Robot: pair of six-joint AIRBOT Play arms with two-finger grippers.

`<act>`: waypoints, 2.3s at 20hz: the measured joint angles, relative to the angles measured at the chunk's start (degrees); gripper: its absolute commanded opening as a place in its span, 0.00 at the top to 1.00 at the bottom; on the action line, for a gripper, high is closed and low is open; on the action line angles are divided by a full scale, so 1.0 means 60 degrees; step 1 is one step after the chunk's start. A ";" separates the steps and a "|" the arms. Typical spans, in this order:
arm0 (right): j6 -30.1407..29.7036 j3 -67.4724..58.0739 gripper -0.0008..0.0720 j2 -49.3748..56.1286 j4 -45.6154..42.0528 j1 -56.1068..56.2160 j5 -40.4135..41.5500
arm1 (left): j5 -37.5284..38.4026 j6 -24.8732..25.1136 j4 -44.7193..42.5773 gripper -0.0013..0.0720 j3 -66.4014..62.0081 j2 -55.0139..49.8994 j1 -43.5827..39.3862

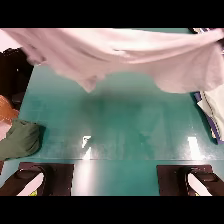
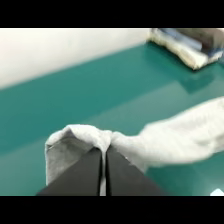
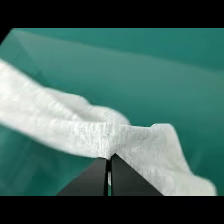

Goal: Fold the shirts.

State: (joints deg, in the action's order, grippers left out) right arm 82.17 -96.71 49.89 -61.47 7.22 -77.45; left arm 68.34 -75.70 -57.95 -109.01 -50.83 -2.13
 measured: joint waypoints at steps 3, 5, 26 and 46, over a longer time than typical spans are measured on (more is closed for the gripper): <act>0.0047 -0.1217 0.97 -0.0215 -0.0670 0.0000 -0.0532 | 0.0098 -0.0248 0.0000 0.95 -0.1202 0.0415 0.0000; 0.0240 -0.1934 0.98 -0.0270 -0.1169 0.0000 -0.1042 | 0.0135 -0.0408 0.0000 0.95 -0.1741 0.0546 0.0000; 0.0204 0.1705 0.97 0.6867 -0.1326 0.0011 -0.0729 | -0.0663 -0.0554 -0.1035 0.95 0.3829 -0.6597 0.0004; -0.0415 0.2320 0.56 0.5278 -0.0189 -0.0328 -0.0295 | 0.0783 -0.0787 -0.1228 0.30 0.7668 -0.3799 0.1617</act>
State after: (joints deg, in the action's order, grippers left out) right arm 79.68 -82.78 81.56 -62.61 5.26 -79.22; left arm 73.03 -80.42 -65.32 -63.00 -73.63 7.57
